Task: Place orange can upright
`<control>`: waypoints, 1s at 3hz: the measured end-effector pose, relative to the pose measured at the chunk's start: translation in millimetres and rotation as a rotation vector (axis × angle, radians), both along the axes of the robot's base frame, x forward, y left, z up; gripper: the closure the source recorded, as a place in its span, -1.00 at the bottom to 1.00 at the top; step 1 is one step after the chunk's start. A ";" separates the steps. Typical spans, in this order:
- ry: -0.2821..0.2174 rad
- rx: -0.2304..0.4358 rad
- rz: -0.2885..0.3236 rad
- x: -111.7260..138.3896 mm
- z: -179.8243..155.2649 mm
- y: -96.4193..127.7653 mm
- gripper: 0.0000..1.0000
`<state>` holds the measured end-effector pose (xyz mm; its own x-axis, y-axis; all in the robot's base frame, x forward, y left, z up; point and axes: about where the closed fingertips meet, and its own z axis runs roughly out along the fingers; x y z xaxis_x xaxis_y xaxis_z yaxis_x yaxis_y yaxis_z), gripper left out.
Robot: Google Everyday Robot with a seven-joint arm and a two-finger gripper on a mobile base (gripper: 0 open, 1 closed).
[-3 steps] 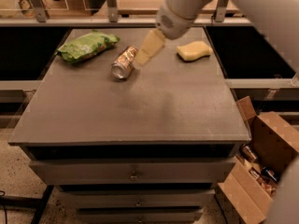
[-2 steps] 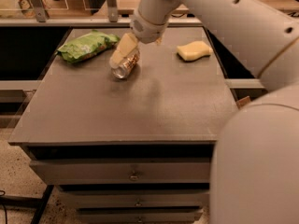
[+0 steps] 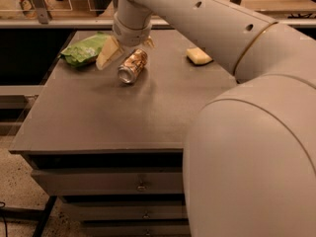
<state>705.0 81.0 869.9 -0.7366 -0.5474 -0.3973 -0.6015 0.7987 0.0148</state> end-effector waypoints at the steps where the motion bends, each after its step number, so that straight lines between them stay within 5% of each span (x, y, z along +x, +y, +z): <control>1: 0.003 0.003 -0.002 -0.5 -0.4 -0.7 -1.00; 2: -0.012 -0.002 -0.007 1.6 -6.2 11.8 -1.00; 3: -0.095 -0.047 -0.063 4.9 -1.8 26.3 -1.00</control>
Offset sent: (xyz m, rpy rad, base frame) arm 0.0049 0.0275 -0.0093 -0.0065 -0.0394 -0.0180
